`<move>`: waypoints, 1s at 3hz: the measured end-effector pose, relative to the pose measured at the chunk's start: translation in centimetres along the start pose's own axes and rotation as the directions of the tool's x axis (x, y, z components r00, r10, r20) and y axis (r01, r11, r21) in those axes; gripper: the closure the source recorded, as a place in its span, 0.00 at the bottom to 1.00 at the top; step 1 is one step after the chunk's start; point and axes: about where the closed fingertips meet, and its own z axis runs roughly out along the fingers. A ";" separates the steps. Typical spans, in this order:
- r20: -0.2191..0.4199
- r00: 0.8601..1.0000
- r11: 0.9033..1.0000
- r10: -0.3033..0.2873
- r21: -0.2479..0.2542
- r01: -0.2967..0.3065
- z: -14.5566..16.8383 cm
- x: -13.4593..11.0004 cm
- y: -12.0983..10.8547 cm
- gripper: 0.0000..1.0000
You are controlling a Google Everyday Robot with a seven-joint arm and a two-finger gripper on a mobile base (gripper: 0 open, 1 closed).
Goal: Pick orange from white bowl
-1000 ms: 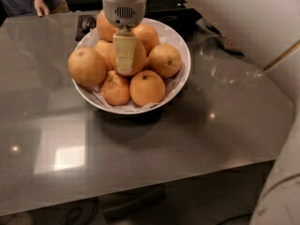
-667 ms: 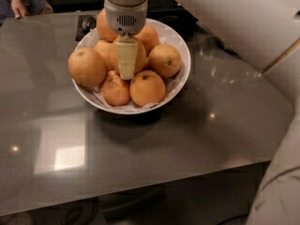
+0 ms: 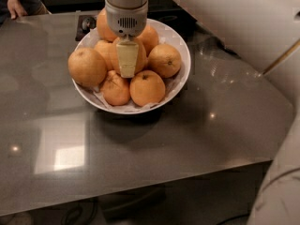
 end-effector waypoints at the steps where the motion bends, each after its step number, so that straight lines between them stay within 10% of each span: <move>1: 0.057 0.998 0.999 0.006 0.041 -0.008 -1.4 0.1 0.1 0.98; 3: 0.291 0.956 0.988 0.046 0.130 -0.087 -10.5 2.9 5.3 1.00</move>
Offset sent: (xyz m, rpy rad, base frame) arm -0.0533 -0.0512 0.0963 0.3201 -0.1367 -0.0589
